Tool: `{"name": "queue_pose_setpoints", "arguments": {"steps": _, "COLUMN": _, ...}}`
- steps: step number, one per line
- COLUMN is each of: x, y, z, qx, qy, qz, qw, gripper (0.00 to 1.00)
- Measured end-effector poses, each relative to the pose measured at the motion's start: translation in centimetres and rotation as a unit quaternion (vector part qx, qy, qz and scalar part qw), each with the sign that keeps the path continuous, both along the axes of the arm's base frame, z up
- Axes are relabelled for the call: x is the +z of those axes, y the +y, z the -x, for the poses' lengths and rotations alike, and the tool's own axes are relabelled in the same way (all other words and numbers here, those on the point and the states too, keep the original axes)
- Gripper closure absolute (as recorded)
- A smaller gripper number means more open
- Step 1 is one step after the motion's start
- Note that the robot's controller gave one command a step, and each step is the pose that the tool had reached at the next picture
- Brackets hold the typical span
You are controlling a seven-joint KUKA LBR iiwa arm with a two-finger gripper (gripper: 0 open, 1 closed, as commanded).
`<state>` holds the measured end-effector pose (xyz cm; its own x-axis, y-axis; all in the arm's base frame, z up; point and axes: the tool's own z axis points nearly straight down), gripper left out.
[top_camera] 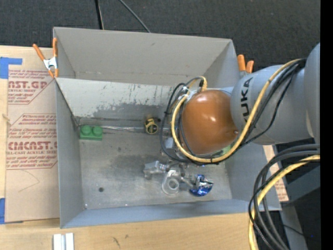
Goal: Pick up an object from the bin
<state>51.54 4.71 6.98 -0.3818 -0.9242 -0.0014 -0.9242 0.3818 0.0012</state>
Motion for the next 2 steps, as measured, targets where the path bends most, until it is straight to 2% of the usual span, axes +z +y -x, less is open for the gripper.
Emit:
{"name": "queue_pose_setpoints", "arguments": {"steps": 1, "x": 0.2, "y": 0.1, "z": -0.1, "qx": -0.001, "qy": -0.0006, "qz": -0.001, "qw": 1.0000, "gripper": 1.00}}
{"name": "queue_pose_setpoints", "arguments": {"steps": 2, "x": 17.2, "y": 2.6, "z": -0.6, "qx": 0.020, "qy": -0.0048, "qz": -0.001, "qw": 0.9998, "gripper": 1.00}}
